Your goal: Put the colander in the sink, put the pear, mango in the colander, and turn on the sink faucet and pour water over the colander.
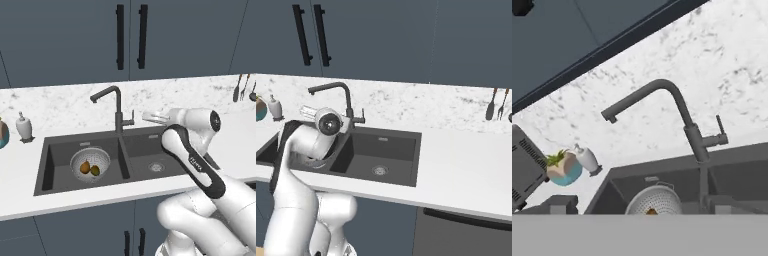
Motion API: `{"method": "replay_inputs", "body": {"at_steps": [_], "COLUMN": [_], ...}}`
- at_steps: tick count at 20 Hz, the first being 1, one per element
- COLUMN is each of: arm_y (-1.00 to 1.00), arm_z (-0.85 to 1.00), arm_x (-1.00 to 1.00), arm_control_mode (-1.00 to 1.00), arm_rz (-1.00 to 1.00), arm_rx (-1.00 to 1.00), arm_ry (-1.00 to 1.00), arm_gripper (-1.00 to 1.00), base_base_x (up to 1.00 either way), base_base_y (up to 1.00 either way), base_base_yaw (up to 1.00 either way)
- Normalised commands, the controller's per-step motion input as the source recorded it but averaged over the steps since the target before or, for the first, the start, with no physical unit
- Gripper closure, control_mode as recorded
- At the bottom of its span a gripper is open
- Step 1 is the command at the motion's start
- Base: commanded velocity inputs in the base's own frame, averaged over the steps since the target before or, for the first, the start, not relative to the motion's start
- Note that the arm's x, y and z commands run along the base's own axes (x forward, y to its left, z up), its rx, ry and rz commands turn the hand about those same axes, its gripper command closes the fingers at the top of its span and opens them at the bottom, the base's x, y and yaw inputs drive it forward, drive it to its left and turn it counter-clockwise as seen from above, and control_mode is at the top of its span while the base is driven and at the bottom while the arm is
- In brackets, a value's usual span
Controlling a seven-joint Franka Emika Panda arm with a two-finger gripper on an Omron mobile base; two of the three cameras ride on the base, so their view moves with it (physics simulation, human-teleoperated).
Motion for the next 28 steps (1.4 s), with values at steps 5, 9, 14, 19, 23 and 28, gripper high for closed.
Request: {"method": "replay_inputs", "body": {"at_steps": [5, 9, 14, 19, 23, 28], "arm_y": [-0.48, -0.44, -0.43, -0.23, 0.0, 0.0], "arm_z": [-0.14, -0.2, -0.26, -0.23, -0.26, -0.36], "arm_x": [0.0, 0.28, 0.35, 0.61, 0.7, 0.66], "arm_control_mode": [-1.0, -1.0, -1.0, -1.0, -1.0, -1.0], "arm_rz": [0.83, 0.46, 0.3, 0.15, 0.02, 0.0], "arm_rx": [-0.04, -0.13, -0.17, -0.04, 0.02, 0.05], "arm_ry": [-0.26, -0.09, -0.02, -0.01, -0.12, -0.2], "arm_gripper": [-1.0, -1.0, -1.0, -1.0, -1.0, -1.0], "base_base_x": [0.0, 0.0, 0.0, 0.0, 0.0, 0.0], "base_base_y": [0.0, 0.0, 0.0, 0.0, 0.0, 0.0], "base_base_yaw": [0.0, 0.0, 0.0, 0.0, 0.0, 0.0]}}
